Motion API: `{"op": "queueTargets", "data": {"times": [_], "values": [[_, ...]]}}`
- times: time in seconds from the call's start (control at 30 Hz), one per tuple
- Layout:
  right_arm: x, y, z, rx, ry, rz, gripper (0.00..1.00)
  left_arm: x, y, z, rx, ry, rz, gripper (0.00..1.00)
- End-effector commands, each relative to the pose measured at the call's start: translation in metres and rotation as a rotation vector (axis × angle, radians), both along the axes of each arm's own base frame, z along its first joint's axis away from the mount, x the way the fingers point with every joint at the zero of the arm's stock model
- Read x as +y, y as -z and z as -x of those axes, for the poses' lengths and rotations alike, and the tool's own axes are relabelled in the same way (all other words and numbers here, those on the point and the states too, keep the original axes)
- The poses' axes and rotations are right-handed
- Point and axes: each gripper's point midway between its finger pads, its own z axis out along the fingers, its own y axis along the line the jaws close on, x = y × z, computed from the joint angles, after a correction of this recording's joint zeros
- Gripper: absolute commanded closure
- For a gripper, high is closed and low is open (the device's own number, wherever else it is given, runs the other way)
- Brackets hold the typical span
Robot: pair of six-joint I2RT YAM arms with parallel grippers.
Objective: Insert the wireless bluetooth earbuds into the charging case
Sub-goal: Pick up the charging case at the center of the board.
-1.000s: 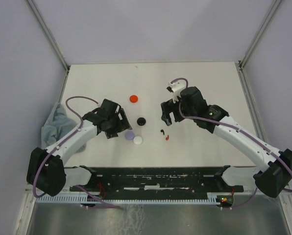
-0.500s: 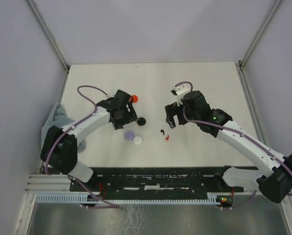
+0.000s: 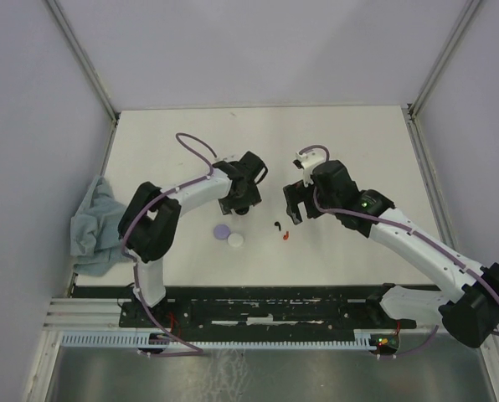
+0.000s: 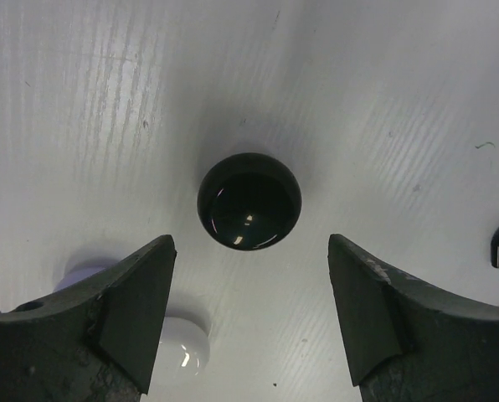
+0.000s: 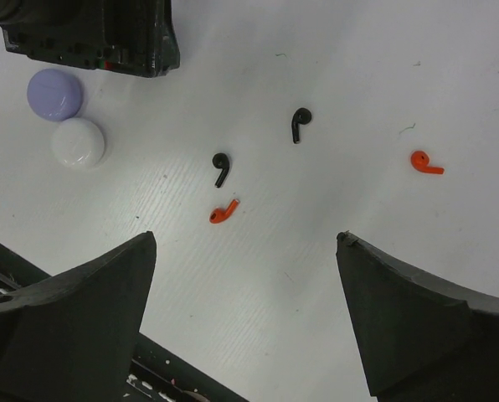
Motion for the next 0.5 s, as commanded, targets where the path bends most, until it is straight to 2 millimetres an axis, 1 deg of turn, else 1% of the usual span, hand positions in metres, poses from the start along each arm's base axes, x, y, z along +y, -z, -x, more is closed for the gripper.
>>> {"op": "queueTargets", "data": {"times": [0.0,0.27,0.47], "values": [[-0.008,-0.008,-0.003,-0.041,0.029,-0.007,0.03,0.002,0.0,-0.014,-0.042,-0.095,-0.043,0.21],[-0.009,-0.006,-0.003,-0.038,0.027,-0.002,0.02,0.002,0.015,-0.022,-0.036,-0.084,-0.084,0.26],[-0.008,-0.005,-0.002,-0.031,0.024,-0.004,0.02,0.003,0.024,-0.022,-0.03,-0.074,-0.096,0.31]]}}
